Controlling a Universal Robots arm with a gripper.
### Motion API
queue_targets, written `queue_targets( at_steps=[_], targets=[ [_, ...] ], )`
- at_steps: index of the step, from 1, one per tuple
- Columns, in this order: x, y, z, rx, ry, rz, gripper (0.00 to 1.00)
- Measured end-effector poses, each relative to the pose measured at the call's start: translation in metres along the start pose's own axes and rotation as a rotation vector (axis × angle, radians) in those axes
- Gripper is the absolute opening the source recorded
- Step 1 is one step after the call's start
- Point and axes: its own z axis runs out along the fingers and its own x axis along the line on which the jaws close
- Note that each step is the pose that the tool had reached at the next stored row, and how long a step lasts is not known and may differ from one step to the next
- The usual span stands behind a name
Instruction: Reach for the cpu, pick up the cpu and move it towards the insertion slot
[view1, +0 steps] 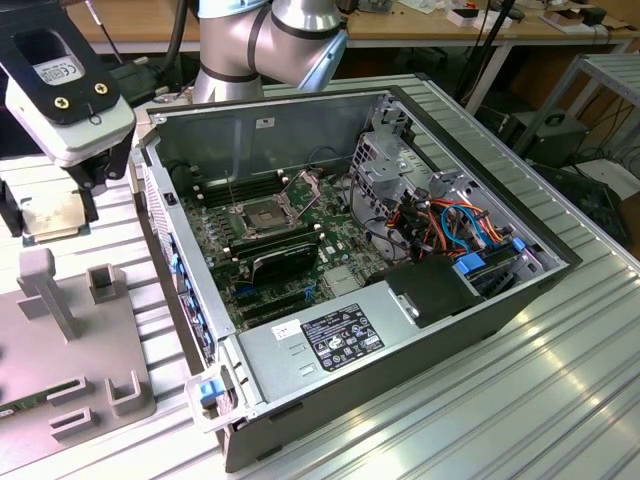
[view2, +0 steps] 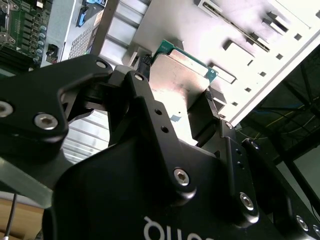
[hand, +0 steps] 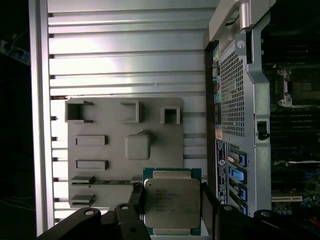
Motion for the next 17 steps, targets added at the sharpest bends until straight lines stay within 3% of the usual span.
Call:
queue_targets(
  at_steps=[17],
  targets=[
    [-0.0072,0.0002,-0.0001,0.0002,0.0,0.0,0.55]
  ],
)
